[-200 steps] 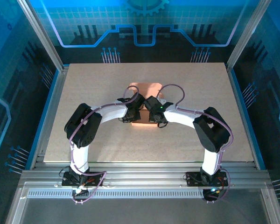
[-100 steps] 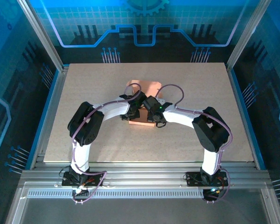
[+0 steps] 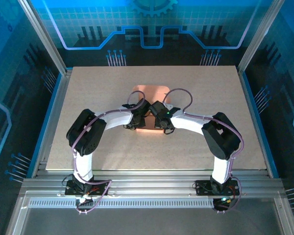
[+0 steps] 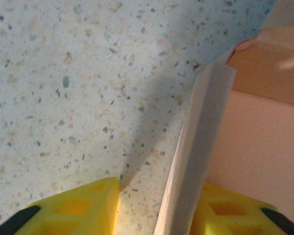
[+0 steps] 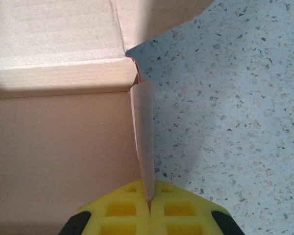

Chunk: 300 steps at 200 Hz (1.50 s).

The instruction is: Fold the paper box

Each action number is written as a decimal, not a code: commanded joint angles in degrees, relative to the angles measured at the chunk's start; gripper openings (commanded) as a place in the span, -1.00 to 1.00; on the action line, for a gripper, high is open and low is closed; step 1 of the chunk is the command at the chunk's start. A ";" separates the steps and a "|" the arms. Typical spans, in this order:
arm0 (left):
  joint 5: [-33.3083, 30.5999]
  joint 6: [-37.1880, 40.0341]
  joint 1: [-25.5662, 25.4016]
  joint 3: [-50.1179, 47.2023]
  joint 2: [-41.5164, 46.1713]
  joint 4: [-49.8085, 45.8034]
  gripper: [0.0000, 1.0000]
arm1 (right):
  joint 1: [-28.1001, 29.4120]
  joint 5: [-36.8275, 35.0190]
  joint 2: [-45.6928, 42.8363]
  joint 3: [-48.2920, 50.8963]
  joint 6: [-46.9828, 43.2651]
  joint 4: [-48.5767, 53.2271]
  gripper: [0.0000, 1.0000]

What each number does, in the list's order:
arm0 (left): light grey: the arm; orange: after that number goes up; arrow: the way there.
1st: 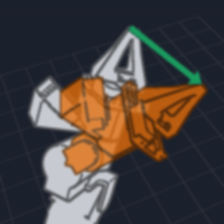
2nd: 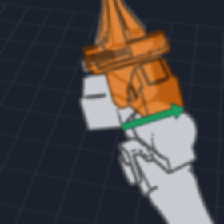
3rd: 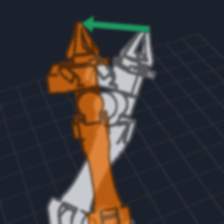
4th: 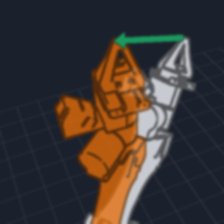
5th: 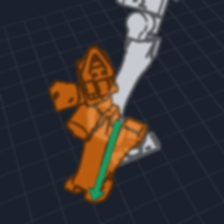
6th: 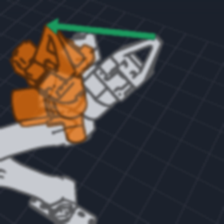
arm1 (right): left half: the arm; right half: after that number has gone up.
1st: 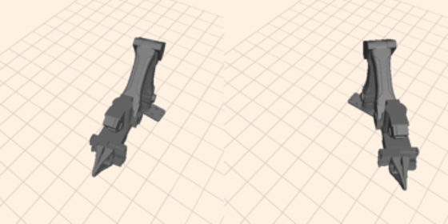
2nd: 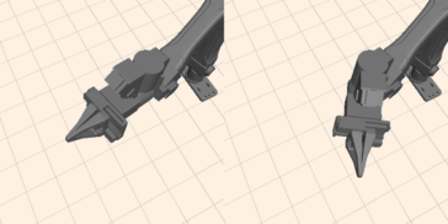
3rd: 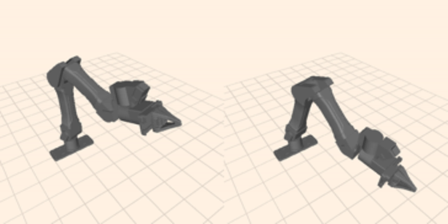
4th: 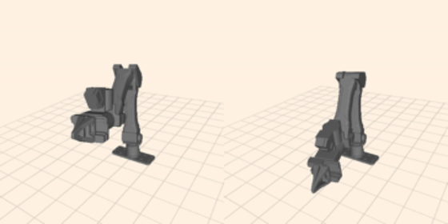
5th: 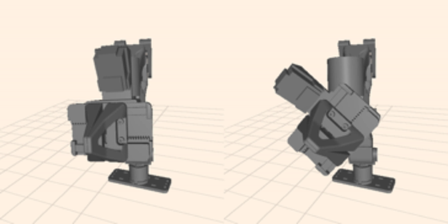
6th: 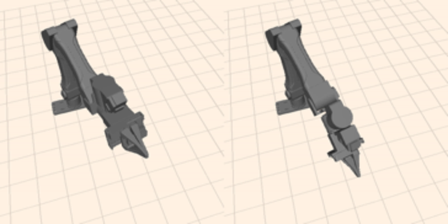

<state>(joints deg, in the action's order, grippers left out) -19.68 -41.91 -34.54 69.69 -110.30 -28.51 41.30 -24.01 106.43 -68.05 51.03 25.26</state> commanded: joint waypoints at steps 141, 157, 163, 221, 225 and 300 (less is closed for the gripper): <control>4.06 1.15 1.96 -8.87 15.03 8.11 0.51 | 0.64 -0.33 2.24 -2.17 1.41 0.78 -1.00; 3.57 1.85 2.23 -8.62 14.46 6.99 0.29 | 0.67 -0.35 2.26 -2.30 1.41 0.76 -1.00; 3.30 2.05 2.23 -8.63 14.10 6.72 0.21 | 0.71 -0.33 2.29 -2.39 1.32 0.76 -1.00; 3.30 2.27 2.29 -7.39 9.70 5.53 -0.25 | 0.71 -0.57 2.12 -2.69 1.05 1.21 -1.00; 3.26 2.15 2.24 -7.38 9.40 5.63 -0.24 | 0.69 -0.60 2.11 -2.77 1.01 1.25 -1.00; 3.25 2.80 2.25 -7.81 10.32 6.34 0.05 | 0.78 -3.16 0.69 -3.40 0.82 2.22 -0.46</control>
<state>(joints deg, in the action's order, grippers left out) -15.62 -40.12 -32.51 61.71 -101.12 -21.26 41.30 -24.40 107.66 -69.87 51.48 26.00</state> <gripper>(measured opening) 0.520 0.196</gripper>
